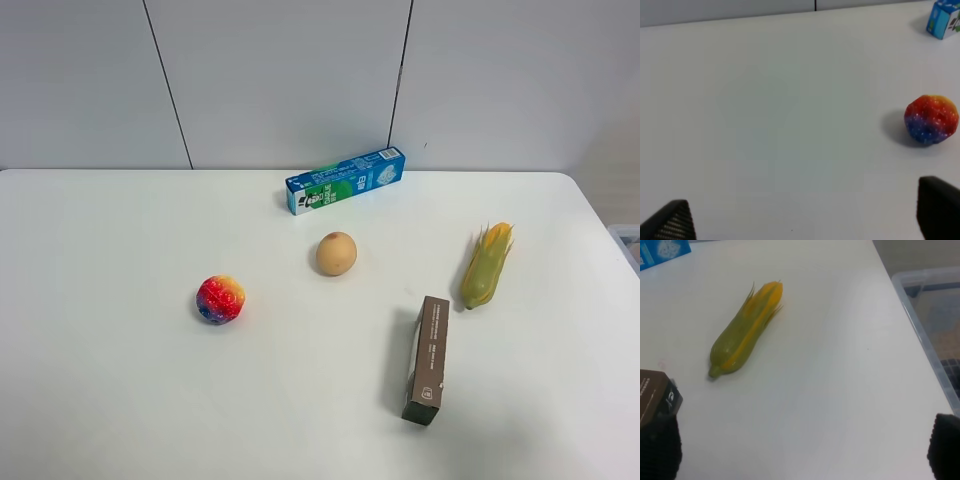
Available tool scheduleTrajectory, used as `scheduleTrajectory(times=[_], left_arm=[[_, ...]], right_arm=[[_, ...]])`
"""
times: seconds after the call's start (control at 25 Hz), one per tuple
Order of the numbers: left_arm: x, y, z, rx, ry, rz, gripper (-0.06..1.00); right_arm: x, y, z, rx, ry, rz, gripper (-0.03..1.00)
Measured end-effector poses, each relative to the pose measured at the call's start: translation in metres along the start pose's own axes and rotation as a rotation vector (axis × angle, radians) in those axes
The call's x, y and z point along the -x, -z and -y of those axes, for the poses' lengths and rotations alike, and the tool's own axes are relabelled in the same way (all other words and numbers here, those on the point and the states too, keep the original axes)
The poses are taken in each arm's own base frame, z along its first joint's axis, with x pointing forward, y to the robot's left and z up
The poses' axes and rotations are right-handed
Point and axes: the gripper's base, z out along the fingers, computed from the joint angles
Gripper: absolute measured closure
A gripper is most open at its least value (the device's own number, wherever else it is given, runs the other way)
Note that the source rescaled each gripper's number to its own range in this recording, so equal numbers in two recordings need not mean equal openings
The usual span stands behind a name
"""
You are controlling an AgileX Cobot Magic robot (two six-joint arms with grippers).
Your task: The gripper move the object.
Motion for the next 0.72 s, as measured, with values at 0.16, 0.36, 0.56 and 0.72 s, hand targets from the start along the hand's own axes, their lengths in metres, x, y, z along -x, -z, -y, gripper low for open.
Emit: scheduleTrajectory(times=[0.16, 0.36, 0.56, 0.72], left_arm=[[0.0000, 0.0000, -0.0001, 0.002, 0.004, 0.000, 0.00], [0.0000, 0.0000, -0.0003, 0.003, 0.003, 0.000, 0.00], [0.0000, 0.0000, -0.0004, 0.004, 0.004, 0.000, 0.00], [0.0000, 0.0000, -0.0004, 0.004, 0.004, 0.000, 0.00]], right_arm=[[0.0000, 0.0000, 0.0000, 0.000, 0.000, 0.000, -0.03], [0.0000, 0.0000, 0.0000, 0.000, 0.000, 0.000, -0.03], [0.0000, 0.0000, 0.0000, 0.000, 0.000, 0.000, -0.03], [0.0000, 0.0000, 0.0000, 0.000, 0.000, 0.000, -0.03]])
